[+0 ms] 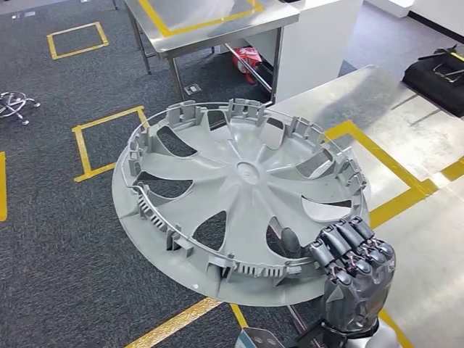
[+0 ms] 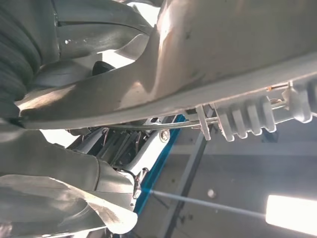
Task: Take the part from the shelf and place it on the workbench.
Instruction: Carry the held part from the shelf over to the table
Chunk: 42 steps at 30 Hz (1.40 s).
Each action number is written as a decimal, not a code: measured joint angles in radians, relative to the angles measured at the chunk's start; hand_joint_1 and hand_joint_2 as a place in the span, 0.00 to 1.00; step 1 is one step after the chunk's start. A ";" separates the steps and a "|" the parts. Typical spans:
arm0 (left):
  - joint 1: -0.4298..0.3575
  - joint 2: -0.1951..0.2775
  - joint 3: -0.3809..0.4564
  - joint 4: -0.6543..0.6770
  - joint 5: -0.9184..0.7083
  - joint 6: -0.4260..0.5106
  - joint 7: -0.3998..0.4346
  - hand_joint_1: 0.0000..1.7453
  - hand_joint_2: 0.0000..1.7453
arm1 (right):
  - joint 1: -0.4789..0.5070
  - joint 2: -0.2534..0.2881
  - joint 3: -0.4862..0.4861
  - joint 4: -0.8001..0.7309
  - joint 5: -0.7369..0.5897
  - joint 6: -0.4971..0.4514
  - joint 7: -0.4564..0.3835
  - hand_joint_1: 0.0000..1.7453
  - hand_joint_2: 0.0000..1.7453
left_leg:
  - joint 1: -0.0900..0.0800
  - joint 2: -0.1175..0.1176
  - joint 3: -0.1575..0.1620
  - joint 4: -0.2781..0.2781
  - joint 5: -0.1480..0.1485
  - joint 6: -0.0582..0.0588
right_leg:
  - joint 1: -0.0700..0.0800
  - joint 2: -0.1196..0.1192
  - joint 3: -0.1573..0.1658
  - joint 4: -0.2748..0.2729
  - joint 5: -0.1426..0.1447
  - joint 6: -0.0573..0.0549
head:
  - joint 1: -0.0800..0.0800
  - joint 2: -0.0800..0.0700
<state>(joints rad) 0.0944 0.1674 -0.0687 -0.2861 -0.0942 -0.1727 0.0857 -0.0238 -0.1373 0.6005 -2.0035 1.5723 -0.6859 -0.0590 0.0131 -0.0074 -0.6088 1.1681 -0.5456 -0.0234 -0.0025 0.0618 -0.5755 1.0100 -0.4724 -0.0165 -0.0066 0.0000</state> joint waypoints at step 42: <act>0.011 0.011 -0.053 -0.042 -0.022 0.032 0.000 0.00 0.00 | 0.009 0.000 0.019 0.002 -0.001 0.000 -0.011 1.00 1.00 | -0.002 0.023 0.054 -0.172 0.064 0.048 | -0.002 -0.049 -0.142 0.253 -0.126 0.049 | 0.005 0.000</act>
<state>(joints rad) 0.1057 0.1780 -0.1220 -0.3283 -0.1164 -0.1403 0.0855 -0.0145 -0.1377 0.6196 -2.0019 1.5714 -0.6859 -0.0699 0.0107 0.0156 -0.5551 0.9963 -0.4813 0.0247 -0.0041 0.0125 -0.7180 1.2627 -0.5983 0.0321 -0.0017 0.0000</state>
